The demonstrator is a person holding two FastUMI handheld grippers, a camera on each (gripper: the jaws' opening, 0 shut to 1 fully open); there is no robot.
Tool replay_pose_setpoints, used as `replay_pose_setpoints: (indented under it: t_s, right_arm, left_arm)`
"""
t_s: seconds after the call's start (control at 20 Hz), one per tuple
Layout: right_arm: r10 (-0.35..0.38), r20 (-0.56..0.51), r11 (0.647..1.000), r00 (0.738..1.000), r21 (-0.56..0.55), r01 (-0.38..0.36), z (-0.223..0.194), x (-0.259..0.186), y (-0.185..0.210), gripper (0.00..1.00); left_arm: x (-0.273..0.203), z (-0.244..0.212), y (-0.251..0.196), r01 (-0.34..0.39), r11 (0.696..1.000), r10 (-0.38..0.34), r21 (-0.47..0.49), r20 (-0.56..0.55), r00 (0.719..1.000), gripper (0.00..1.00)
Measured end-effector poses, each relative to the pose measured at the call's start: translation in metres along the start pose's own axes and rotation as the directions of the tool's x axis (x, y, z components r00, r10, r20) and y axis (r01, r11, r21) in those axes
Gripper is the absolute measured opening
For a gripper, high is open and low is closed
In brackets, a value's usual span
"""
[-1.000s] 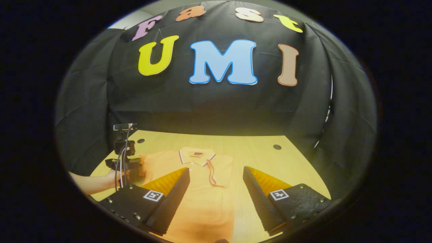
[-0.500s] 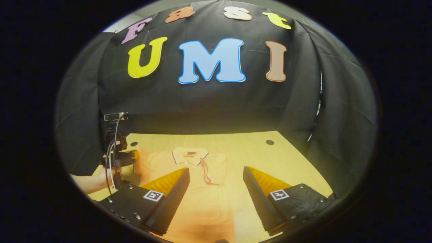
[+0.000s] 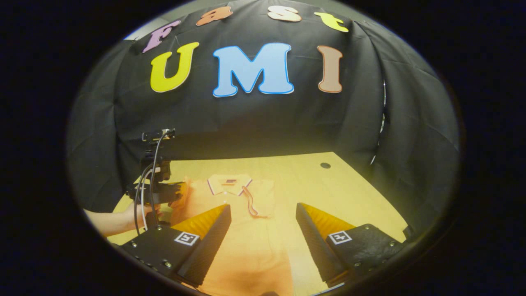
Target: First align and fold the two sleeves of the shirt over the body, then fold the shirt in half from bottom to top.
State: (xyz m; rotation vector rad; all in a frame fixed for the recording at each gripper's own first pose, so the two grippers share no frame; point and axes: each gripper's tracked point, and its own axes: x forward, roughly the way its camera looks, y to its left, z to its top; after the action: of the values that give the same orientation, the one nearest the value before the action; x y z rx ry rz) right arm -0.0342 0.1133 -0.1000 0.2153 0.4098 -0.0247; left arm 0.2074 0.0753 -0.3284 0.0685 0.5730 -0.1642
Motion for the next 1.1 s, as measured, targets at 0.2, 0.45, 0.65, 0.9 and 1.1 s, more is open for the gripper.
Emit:
replay_pose_setpoints:
  t_s: [0.2, 0.45, 0.65, 0.9, 1.1]
  right_arm:
    - [-0.013, -0.011, 1.000, 1.000, 0.007, 0.013, -0.008, -0.009, -0.009, 0.99]
    - [-0.022, -0.016, 1.000, 1.000, 0.020, 0.022, -0.017, -0.019, -0.023, 0.99]
    - [-0.014, -0.024, 1.000, 1.000, 0.014, 0.014, -0.031, -0.024, -0.033, 0.99]
    - [0.021, -0.055, 1.000, 0.998, -0.006, -0.022, -0.060, -0.033, -0.042, 0.98]
    - [0.047, -0.097, 0.999, 0.994, -0.007, -0.048, -0.092, -0.045, -0.049, 0.99]
  left_arm:
    - [-0.001, -0.011, -0.013, 0.019, 1.000, -0.018, 0.022, -0.030, 0.999, 0.12]
    - [-0.013, -0.016, -0.025, 0.039, 0.999, -0.038, 0.006, -0.049, 0.998, 0.48]
    - [-0.035, -0.022, -0.032, 0.043, 0.999, -0.044, -0.018, -0.039, 0.998, 0.87]
    - [-0.083, -0.037, -0.031, 0.016, 1.000, -0.016, -0.016, -0.023, 1.000, 0.96]
    - [-0.130, -0.058, -0.034, 0.012, 1.000, -0.012, 0.003, -0.026, 1.000, 0.95]
